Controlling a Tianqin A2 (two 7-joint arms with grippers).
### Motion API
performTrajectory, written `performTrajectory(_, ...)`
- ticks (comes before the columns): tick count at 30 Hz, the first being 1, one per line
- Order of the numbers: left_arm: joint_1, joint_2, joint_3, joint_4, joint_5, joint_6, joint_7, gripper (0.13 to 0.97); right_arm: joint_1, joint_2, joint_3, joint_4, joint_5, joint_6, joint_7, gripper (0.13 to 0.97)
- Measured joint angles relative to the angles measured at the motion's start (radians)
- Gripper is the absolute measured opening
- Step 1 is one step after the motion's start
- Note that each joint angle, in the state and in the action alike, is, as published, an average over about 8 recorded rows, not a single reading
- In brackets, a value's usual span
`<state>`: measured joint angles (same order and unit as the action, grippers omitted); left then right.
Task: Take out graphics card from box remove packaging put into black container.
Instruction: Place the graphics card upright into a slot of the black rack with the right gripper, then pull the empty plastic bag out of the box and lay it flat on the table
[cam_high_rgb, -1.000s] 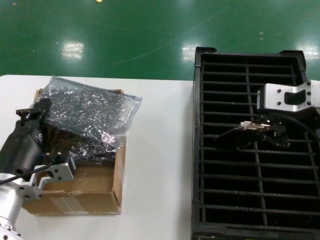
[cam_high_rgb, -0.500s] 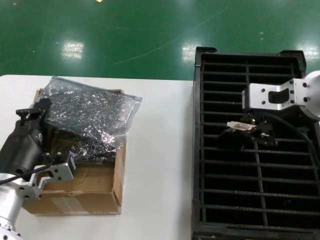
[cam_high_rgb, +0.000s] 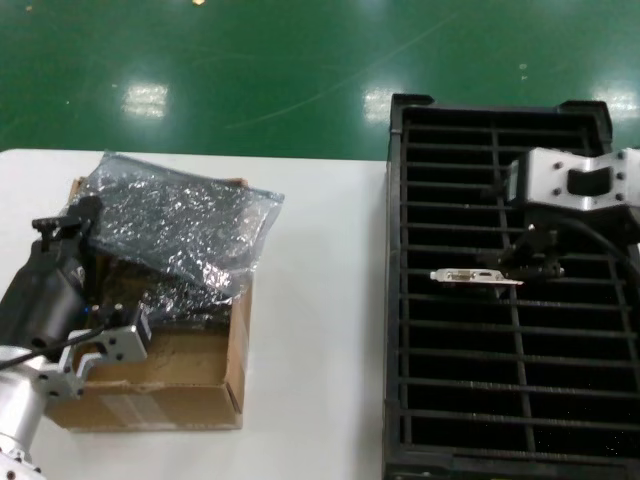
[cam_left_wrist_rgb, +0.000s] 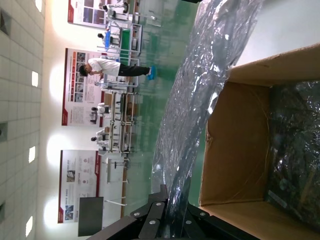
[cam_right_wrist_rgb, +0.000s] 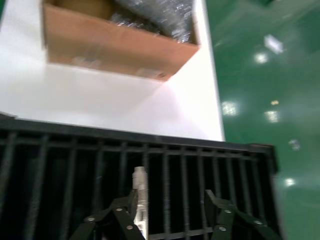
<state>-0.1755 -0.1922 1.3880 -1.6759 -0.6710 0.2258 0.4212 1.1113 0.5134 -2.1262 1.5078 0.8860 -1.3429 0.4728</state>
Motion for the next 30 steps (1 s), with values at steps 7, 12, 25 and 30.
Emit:
performTrajectory(7, 0.000, 0.000, 0.000, 0.000, 0.000, 0.000, 0.000, 0.139, -0.172, 0.087, 0.150, 0.092, 0.095, 0.178, -0.020, 0.488)
performTrajectory(12, 0.000, 0.000, 0.000, 0.000, 0.000, 0.000, 0.000, 0.139, -0.329, 0.122, 0.264, 0.121, 0.168, 0.335, -0.035, 0.619)
performTrajectory(25, -0.016, 0.032, -0.023, -0.015, 0.013, 0.063, -0.032, 0.139, -0.465, 0.129, 0.358, 0.128, 0.226, 0.478, -0.047, 0.853)
performTrajectory(30, -0.067, 0.112, -0.080, -0.054, 0.039, 0.256, -0.181, 0.139, -0.465, 0.129, 0.358, 0.128, 0.226, 0.478, -0.047, 0.908)
